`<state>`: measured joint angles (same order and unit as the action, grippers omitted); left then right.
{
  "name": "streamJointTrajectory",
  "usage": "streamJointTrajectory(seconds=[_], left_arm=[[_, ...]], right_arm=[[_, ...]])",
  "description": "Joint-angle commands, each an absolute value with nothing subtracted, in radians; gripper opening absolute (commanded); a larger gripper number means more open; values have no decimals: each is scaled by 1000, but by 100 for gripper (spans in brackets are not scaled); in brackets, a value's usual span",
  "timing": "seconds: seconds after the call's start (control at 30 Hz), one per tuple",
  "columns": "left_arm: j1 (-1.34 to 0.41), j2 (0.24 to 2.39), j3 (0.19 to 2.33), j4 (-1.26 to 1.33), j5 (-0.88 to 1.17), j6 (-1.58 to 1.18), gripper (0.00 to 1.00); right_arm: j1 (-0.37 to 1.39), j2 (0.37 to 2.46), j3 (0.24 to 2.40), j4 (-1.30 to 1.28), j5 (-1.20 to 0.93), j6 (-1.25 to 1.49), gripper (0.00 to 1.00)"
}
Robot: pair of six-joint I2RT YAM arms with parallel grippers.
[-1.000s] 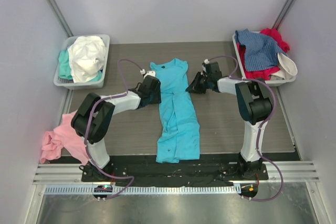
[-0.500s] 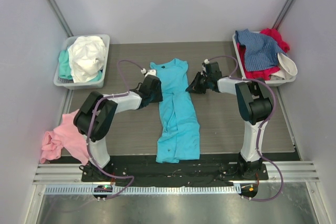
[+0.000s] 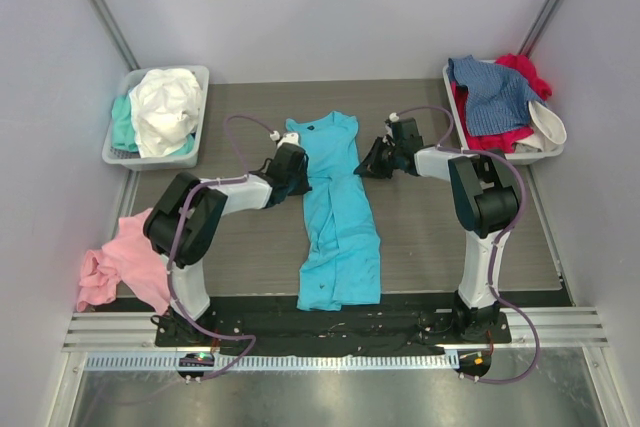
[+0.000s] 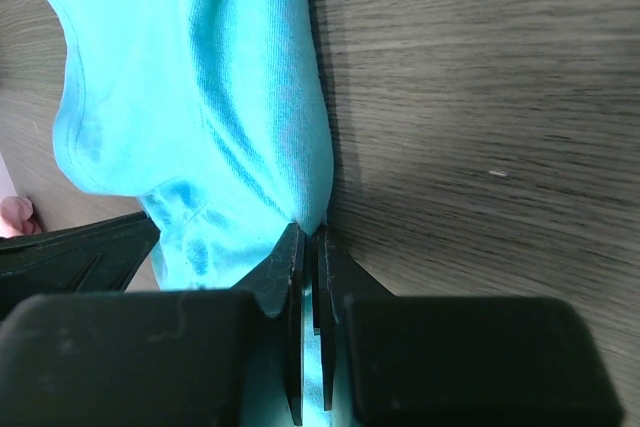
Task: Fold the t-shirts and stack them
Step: Fold the tshirt
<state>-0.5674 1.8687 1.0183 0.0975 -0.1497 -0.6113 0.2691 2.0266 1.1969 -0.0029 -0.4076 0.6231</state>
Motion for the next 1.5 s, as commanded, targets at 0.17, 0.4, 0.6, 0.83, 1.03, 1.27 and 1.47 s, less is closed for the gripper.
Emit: streamJointTrajectory(seconds=[0.17, 0.4, 0.6, 0.83, 1.03, 1.27, 1.47], left_arm=[[-526, 1816, 977, 6, -216, -560, 0], [-506, 1804, 965, 5, -218, -554, 0], [-505, 1812, 968, 8, -190, -558, 8], [-505, 1769, 982, -20, -184, -571, 74], [-506, 1660, 928, -40, -181, -587, 75], [-549, 1650, 796, 60, -149, -675, 75], [-555, 1721, 796, 149, -86, -727, 75]], right_arm=[[222, 1997, 1195, -81, -324, 589, 1], [216, 2000, 1198, -84, -328, 589, 1], [216, 2013, 1203, -83, -363, 589, 7], [216, 1950, 1158, -63, -333, 606, 52], [216, 1862, 1043, -22, -351, 646, 55], [229, 1856, 928, 34, -397, 637, 56], [233, 1899, 965, 43, -431, 635, 56]])
